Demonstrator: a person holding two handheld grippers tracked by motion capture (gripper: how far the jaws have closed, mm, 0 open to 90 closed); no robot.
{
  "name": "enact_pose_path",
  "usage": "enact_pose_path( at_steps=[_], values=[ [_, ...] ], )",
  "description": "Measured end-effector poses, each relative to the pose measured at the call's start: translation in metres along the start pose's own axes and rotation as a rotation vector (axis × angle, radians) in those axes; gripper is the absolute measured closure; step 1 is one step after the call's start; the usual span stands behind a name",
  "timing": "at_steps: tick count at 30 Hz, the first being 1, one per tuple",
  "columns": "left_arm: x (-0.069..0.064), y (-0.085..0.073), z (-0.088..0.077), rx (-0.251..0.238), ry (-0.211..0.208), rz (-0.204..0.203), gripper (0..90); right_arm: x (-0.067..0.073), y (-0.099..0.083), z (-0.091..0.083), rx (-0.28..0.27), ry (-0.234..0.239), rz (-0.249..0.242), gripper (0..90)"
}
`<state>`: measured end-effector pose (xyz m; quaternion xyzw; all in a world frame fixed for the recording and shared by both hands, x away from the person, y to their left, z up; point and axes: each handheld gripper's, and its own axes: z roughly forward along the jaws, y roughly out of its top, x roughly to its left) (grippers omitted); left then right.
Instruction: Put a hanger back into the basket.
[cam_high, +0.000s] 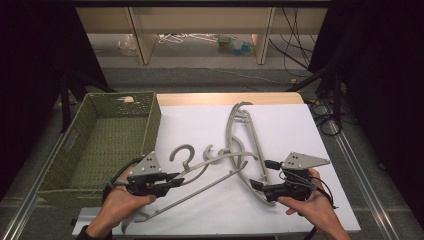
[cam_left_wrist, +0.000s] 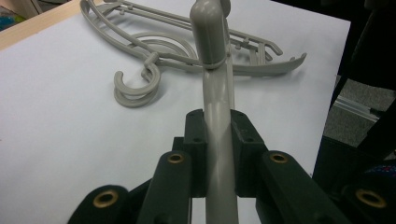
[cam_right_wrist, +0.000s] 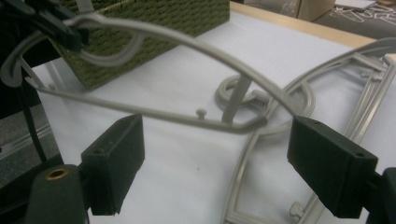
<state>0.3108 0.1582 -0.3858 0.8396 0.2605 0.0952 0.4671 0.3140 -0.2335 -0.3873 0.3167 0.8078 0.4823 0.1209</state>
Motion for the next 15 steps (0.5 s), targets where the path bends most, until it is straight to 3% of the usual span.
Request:
enact_pose_path(
  at_steps=[15],
  values=[
    [0.006, 0.013, -0.035, -0.075, 0.033, -0.078, 78.9, -0.001, -0.018, 0.009, 0.02, -0.007, -0.001, 18.7]
  ],
)
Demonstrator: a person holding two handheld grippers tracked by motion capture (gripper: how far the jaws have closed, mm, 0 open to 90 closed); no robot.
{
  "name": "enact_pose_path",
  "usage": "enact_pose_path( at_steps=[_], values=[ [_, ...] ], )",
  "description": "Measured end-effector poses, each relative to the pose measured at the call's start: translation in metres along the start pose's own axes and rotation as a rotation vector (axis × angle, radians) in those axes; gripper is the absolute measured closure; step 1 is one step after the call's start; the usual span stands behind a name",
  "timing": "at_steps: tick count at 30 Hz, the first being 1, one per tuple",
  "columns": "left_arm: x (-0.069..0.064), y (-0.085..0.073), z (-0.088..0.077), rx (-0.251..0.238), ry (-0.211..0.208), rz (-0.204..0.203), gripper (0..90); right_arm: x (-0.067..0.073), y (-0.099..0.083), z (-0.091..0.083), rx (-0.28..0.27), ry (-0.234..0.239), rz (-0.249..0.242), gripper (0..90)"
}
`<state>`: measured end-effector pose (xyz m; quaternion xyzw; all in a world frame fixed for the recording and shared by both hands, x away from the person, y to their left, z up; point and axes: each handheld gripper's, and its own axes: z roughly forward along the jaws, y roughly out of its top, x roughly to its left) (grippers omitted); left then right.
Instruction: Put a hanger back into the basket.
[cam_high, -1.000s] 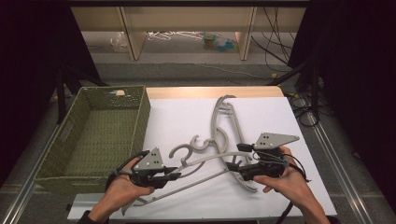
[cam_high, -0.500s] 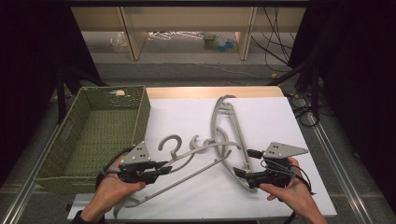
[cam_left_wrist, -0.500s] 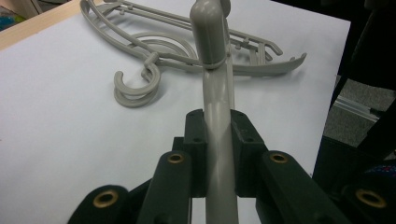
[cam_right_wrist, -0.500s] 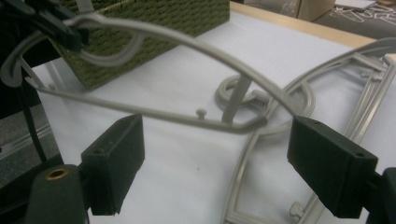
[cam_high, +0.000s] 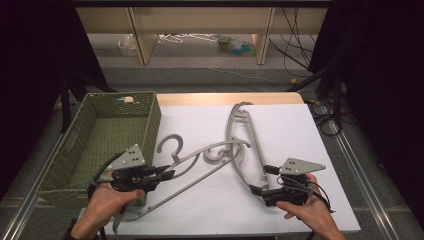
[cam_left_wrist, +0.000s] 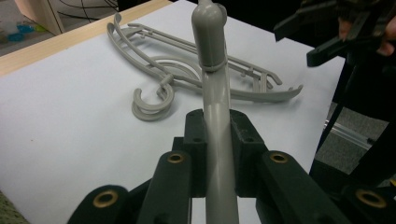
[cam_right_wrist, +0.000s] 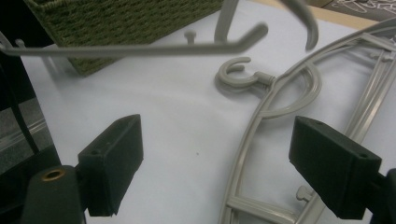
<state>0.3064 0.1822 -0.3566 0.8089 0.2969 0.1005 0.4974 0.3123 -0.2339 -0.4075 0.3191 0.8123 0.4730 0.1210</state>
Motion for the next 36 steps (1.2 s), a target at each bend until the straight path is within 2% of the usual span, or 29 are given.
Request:
enact_pose_path(
  at_steps=[4, 6, 9, 13, 15, 16, 17, 20, 23, 24, 25, 28, 29, 33, 36],
  values=[
    [0.006, 0.011, -0.013, -0.027, 0.012, -0.001, 78.9, 0.001, -0.002, 0.003, 0.015, 0.007, -0.015, 18.8],
    [0.008, 0.019, -0.021, -0.05, -0.003, -0.025, 78.9, 0.001, -0.002, 0.004, 0.02, 0.009, -0.018, 18.8],
    [0.01, 0.031, -0.034, -0.042, 0.011, -0.006, 78.9, 0.002, -0.003, 0.005, 0.025, 0.009, -0.016, 18.9],
    [0.017, 0.038, -0.045, -0.04, 0.037, 0.001, 78.9, 0.002, -0.003, 0.005, 0.029, 0.007, -0.014, 19.0],
    [0.025, 0.041, -0.056, -0.044, 0.07, -0.004, 78.9, 0.002, -0.004, 0.005, 0.029, 0.012, -0.006, 19.1],
    [0.032, 0.043, -0.065, -0.038, 0.101, -0.008, 78.9, 0.001, -0.004, 0.006, 0.03, 0.014, -0.005, 19.1],
    [0.032, 0.043, -0.065, -0.038, 0.101, -0.008, 78.9, 0.001, -0.004, 0.006, 0.03, 0.014, -0.005, 19.1],
    [0.048, 0.045, -0.085, -0.036, 0.173, -0.018, 78.9, 0.0, -0.005, 0.007, 0.033, 0.014, -0.002, 19.2],
    [0.057, 0.044, -0.095, -0.04, 0.203, -0.028, 78.9, 0.0, -0.006, 0.008, 0.035, 0.016, -0.001, 19.2],
    [0.065, 0.043, -0.103, -0.039, 0.234, -0.036, 79.0, 0.0, -0.006, 0.008, 0.034, 0.012, -0.001, 19.3],
    [0.065, 0.043, -0.103, -0.039, 0.234, -0.036, 78.9, 0.0, -0.006, 0.008, 0.034, 0.012, -0.001, 19.3],
    [0.077, 0.039, -0.113, -0.032, 0.273, -0.048, 79.0, -0.001, -0.007, 0.01, 0.043, 0.022, 0.002, 19.4],
    [0.085, 0.037, -0.118, -0.016, 0.299, -0.049, 79.0, 0.0, -0.007, 0.01, 0.043, 0.02, 0.007, 19.4],
    [0.095, 0.032, -0.123, -0.01, 0.325, -0.057, 79.0, -0.001, -0.008, 0.012, 0.046, 0.018, 0.004, 19.5],
    [0.108, 0.028, -0.132, -0.015, 0.355, -0.081, 79.0, -0.001, -0.009, 0.012, 0.05, 0.021, 0.012, 19.6]
  ],
)
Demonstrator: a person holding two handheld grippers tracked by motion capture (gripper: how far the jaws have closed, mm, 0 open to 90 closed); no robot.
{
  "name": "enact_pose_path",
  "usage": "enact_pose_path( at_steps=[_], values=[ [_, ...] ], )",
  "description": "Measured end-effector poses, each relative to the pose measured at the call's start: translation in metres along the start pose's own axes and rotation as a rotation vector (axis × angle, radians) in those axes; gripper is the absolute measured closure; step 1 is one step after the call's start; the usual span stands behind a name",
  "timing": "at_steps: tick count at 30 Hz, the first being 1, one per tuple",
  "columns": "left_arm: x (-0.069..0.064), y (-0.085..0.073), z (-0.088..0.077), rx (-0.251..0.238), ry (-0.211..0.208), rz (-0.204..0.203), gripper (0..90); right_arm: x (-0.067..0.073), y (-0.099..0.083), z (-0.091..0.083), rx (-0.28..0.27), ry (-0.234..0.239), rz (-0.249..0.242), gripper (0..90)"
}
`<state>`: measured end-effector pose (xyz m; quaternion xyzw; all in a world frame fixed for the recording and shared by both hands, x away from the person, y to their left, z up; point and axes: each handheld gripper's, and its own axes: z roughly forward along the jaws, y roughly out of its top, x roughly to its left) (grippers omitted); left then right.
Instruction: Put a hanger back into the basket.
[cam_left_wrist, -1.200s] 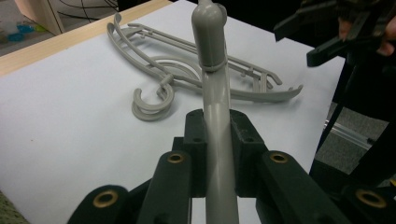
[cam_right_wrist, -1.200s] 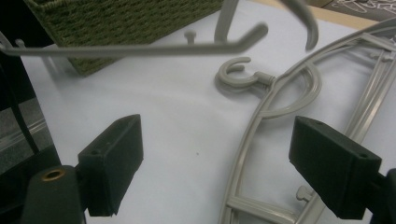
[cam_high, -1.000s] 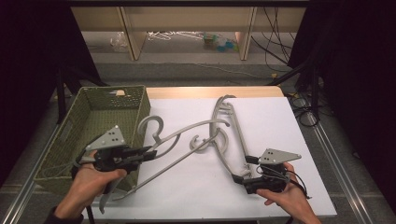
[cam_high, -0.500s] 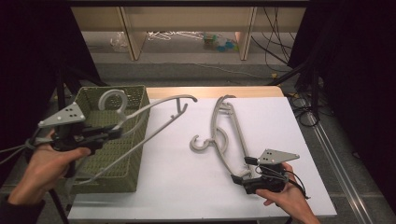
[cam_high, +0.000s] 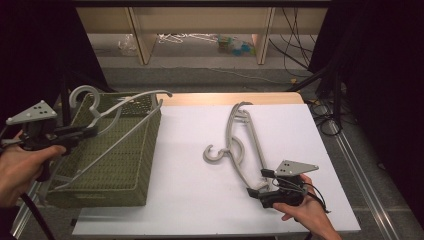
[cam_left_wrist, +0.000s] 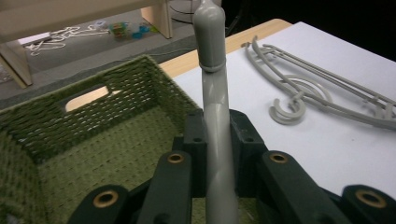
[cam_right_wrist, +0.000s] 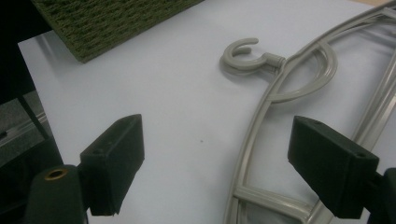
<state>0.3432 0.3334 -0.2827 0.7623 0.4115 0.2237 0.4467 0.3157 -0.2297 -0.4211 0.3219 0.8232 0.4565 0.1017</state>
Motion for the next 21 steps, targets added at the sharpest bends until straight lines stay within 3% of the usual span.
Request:
enact_pose_path(
  at_steps=[8, 13, 21],
  values=[
    [0.021, -0.006, 0.002, 0.001, 0.036, -0.022, 79.0, 0.0, -0.001, 0.001, -0.003, -0.002, 0.002, 19.6],
    [0.032, -0.009, 0.003, 0.032, 0.072, -0.016, 78.9, -0.001, -0.001, 0.001, -0.008, -0.004, 0.003, 19.6],
    [0.044, -0.014, 0.01, 0.07, 0.096, -0.029, 79.0, -0.001, -0.001, 0.001, 0.006, -0.006, 0.002, 19.6]
  ],
)
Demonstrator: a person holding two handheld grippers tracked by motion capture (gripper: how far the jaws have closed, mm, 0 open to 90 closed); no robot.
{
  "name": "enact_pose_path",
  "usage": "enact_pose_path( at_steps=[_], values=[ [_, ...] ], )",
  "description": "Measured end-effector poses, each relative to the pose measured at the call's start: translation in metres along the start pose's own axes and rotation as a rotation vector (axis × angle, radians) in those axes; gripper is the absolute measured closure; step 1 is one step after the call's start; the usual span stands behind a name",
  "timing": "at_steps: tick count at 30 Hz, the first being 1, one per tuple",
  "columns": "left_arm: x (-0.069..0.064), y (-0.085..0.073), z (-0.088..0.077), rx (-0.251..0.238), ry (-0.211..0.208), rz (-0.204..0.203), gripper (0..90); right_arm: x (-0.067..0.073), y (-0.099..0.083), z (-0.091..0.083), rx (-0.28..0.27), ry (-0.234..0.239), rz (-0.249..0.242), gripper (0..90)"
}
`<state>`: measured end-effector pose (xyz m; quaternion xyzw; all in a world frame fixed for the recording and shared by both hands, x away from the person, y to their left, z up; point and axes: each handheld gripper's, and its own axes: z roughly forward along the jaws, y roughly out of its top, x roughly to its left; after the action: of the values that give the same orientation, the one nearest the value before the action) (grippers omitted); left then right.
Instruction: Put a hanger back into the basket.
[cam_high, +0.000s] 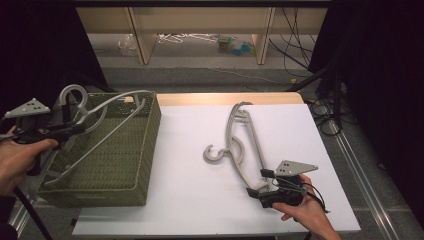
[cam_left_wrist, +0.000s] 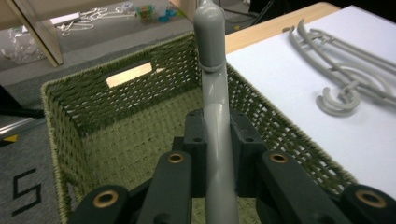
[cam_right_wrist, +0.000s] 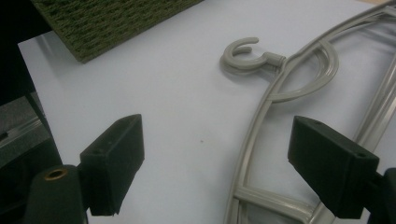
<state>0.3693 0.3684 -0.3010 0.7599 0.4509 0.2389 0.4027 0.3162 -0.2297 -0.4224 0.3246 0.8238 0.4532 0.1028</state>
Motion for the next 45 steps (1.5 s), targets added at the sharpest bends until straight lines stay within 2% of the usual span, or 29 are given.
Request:
enact_pose_path(
  at_steps=[2, 3, 5, 6, 8, 10, 11, 13, 16, 17, 19, 20, 21, 22, 26, 27, 29, 31, 45],
  values=[
    [0.002, -0.001, 0.004, 0.008, 0.006, 0.006, 79.0, 0.0, -0.001, 0.001, -0.008, 0.01, -0.002, 19.8],
    [0.005, -0.001, 0.005, 0.064, 0.007, 0.025, 79.0, 0.0, 0.0, 0.001, -0.009, 0.01, -0.003, 19.8],
    [0.007, -0.001, 0.006, 0.077, 0.006, 0.028, 78.9, 0.0, 0.0, 0.001, -0.009, 0.011, -0.003, 19.9],
    [0.008, -0.001, 0.009, 0.068, 0.007, 0.029, 79.0, 0.0, -0.001, 0.001, -0.009, 0.011, -0.003, 19.9],
    [0.008, -0.001, 0.013, 0.064, 0.014, 0.01, 79.0, -0.001, -0.001, 0.002, -0.007, 0.01, -0.005, 19.9],
    [0.011, 0.0, 0.017, 0.082, 0.03, 0.015, 79.0, 0.0, -0.001, 0.002, -0.004, 0.013, -0.002, 19.9],
    [0.016, 0.001, 0.016, 0.118, 0.035, 0.043, 79.0, 0.0, -0.001, 0.002, -0.004, 0.013, -0.002, 19.9],
    [0.02, 0.0, 0.02, 0.129, 0.053, 0.039, 79.0, 0.0, -0.001, 0.001, -0.003, 0.02, 0.004, 19.9],
    [0.024, 0.0, 0.028, 0.143, 0.045, 0.037, 78.9, 0.0, -0.001, 0.002, -0.002, 0.016, -0.003, 19.9],
    [0.022, 0.0, 0.04, 0.128, 0.041, 0.009, 79.0, -0.001, -0.001, 0.003, 0.001, 0.022, 0.001, 19.9],
    [0.022, 0.0, 0.049, 0.151, 0.042, 0.012, 79.0, -0.001, -0.002, 0.003, 0.002, 0.02, -0.005, 19.9],
    [0.024, 0.001, 0.053, 0.171, 0.042, 0.027, 79.0, -0.001, -0.001, 0.003, 0.002, 0.022, 0.001, 20.0],
    [0.023, 0.001, 0.058, 0.157, 0.047, 0.006, 79.0, 0.0, -0.001, 0.002, 0.001, 0.018, 0.002, 20.0],
    [0.025, 0.001, 0.061, 0.19, 0.044, 0.041, 79.0, -0.001, -0.001, 0.002, -0.001, 0.016, -0.004, 20.0],
    [0.024, 0.0, 0.071, 0.217, 0.045, 0.043, 79.0, 0.0, -0.001, 0.002, -0.002, 0.019, -0.004, 20.0],
    [0.024, -0.002, 0.076, 0.217, 0.051, 0.022, 79.0, -0.001, -0.001, 0.002, -0.003, 0.02, -0.003, 20.1],
    [0.025, -0.005, 0.081, 0.226, 0.061, 0.025, 79.0, -0.001, -0.001, 0.002, -0.002, 0.019, -0.003, 20.1],
    [0.026, -0.01, 0.085, 0.242, 0.05, 0.003, 78.9, 0.0, -0.001, 0.002, -0.003, 0.021, -0.003, 20.1],
    [0.037, -0.03, 0.099, 0.309, 0.062, -0.016, 78.7, 0.0, -0.001, 0.003, 0.003, 0.022, 0.002, 20.4]
  ],
)
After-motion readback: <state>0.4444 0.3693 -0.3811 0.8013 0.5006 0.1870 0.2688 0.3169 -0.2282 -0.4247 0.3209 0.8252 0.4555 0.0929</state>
